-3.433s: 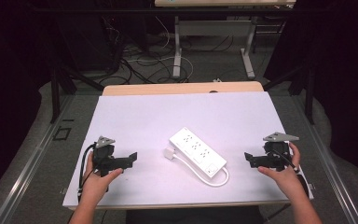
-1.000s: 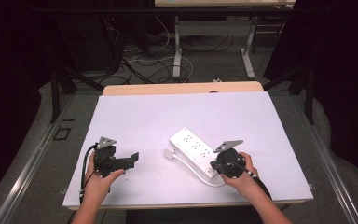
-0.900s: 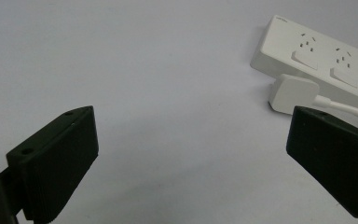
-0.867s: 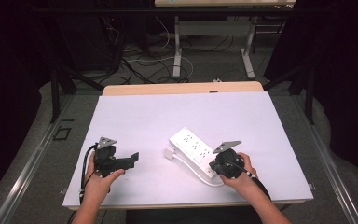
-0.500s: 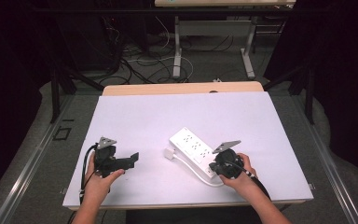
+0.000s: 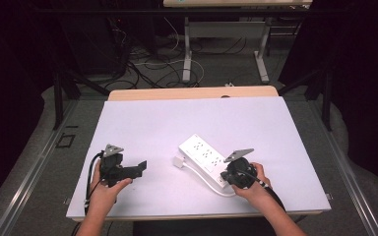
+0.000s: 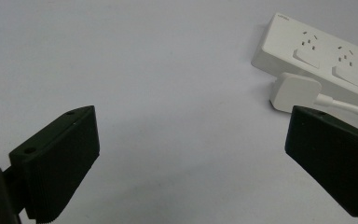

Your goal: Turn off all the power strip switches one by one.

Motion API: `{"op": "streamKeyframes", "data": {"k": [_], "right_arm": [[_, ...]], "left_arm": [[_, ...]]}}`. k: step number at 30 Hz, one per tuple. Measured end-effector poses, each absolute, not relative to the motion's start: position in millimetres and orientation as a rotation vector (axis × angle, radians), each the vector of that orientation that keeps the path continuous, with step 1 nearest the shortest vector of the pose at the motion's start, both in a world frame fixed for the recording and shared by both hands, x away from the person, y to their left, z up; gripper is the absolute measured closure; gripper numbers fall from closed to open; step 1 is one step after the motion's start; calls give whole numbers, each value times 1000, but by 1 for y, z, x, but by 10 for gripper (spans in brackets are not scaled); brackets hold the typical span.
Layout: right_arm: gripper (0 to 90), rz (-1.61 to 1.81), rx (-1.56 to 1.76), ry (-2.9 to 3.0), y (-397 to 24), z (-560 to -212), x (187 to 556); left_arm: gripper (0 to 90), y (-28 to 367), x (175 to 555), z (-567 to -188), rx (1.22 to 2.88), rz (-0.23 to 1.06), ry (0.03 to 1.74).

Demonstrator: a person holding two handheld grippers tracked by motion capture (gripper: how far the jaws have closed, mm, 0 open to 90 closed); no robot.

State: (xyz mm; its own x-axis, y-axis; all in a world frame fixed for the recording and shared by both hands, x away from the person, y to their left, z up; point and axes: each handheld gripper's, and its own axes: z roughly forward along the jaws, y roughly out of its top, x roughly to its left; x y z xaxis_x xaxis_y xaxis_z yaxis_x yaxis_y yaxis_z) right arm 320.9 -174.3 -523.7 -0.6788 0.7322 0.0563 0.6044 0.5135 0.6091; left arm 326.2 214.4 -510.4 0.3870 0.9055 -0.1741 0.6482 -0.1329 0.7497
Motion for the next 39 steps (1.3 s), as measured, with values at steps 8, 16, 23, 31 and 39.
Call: {"op": "streamKeyframes", "data": {"k": [8, 16, 23, 31, 39], "right_arm": [[900, 914, 1156, 2536, -175, -521, 319], [900, 950, 1169, 2532, -177, -522, 318], [900, 939, 1171, 2535, -177, -522, 318], [900, 949, 1166, 2528, -176, -521, 318], [900, 958, 1165, 2526, -173, -518, 319]], "left_arm": [[30, 216, 326, -510, 1874, 417, 1345], [32, 217, 326, -510, 1870, 423, 1347], [33, 217, 326, -510, 1864, 425, 1346], [35, 218, 326, -509, 1867, 422, 1348], [37, 218, 326, -509, 1862, 423, 1350]]}}
